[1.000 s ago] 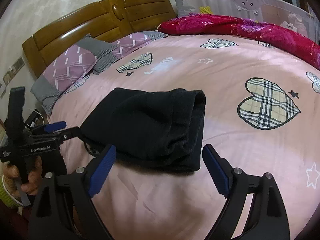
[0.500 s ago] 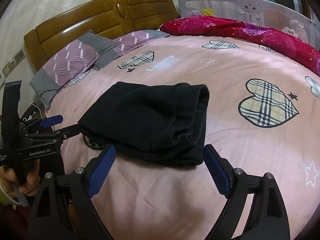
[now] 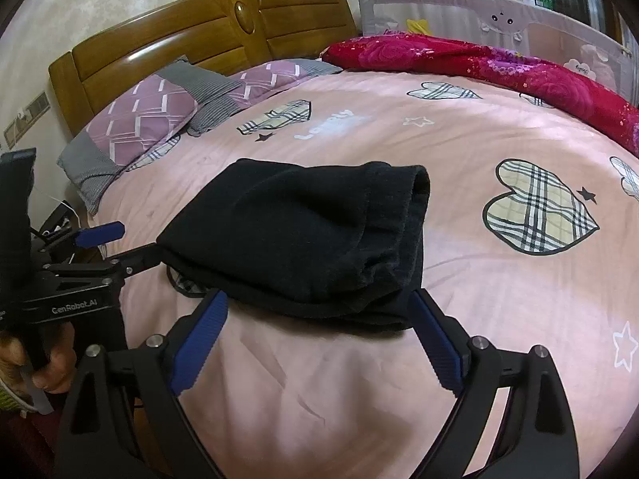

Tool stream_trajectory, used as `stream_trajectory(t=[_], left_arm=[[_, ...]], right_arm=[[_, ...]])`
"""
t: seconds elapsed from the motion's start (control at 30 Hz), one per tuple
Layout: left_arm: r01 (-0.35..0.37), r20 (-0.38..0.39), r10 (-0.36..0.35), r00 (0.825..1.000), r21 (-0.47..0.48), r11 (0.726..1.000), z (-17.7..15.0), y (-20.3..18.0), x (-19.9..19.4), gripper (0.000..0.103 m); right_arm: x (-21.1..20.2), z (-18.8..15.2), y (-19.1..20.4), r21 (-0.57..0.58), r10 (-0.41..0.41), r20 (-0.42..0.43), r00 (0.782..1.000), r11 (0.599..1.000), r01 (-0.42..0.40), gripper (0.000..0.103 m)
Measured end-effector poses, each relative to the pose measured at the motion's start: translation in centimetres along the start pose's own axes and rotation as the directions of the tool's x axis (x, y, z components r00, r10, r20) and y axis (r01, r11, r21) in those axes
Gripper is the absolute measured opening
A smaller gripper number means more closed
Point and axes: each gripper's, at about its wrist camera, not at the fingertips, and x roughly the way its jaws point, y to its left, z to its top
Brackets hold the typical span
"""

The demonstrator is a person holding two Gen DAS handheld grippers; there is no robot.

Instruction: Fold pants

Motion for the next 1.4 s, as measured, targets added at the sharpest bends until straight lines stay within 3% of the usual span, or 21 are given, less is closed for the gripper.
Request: stream_trajectory(t=[1.4], left_arm=[[-0.027,0.023,0.027,0.999,0.017,0.999,-1.5,0.1,2.4,0.083]], right_arm=[[1.5,-1.5,0.4,-0.044,0.016,0.042,0.999,0.999,-0.014,0.095]])
